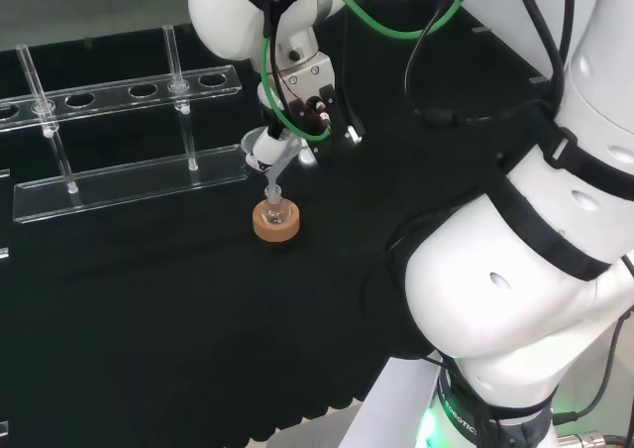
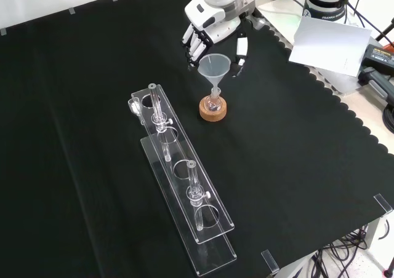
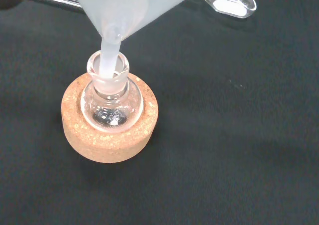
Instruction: Place the funnel on the round-bottom flask.
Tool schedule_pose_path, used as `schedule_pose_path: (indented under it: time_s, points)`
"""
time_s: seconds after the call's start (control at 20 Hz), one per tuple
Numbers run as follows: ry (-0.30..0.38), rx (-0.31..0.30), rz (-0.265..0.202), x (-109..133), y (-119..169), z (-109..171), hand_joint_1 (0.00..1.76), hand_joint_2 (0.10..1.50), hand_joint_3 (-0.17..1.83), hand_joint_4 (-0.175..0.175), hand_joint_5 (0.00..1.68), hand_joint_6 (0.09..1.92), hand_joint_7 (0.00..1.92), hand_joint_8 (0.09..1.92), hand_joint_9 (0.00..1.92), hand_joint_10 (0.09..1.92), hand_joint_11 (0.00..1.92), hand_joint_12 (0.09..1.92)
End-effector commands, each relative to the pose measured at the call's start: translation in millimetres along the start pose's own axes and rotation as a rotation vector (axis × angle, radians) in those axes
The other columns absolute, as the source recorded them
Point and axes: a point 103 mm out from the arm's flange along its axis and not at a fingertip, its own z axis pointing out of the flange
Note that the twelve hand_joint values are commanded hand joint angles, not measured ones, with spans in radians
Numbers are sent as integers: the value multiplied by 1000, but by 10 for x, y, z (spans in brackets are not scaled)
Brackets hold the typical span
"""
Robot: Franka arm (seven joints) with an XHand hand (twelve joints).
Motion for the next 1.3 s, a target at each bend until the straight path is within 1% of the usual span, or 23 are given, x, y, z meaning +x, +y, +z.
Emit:
schedule_pose_path:
  time_s: [0.05, 0.2, 0.5, 0.75, 1.1, 1.2, 1.3]
  points:
    - [-7, 9, 9, 2, 2, 13, 860, 697, 589, 44, 892, 770, 940, 776, 1007, 506, 666, 1230]
    - [6, 5, 3, 7, 6, 20, 860, 696, 590, 40, 882, 768, 928, 773, 1000, 504, 665, 1229]
    - [0, 10, 6, 11, 12, 35, 859, 696, 591, 29, 853, 781, 901, 783, 986, 507, 661, 1228]
    - [-2, -3, 8, 6, 20, 52, 859, 696, 591, 26, 836, 798, 886, 796, 973, 512, 657, 1228]
    - [4, -34, 8, -106, 62, 191, 859, 697, 592, 20, 821, 801, 875, 798, 965, 516, 654, 1230]
    - [2, -37, 7, -125, 74, 212, 859, 698, 592, 18, 816, 802, 872, 799, 964, 517, 654, 1230]
    - [16, -35, 3, -162, 76, 214, 859, 698, 592, 17, 812, 804, 870, 800, 962, 518, 654, 1231]
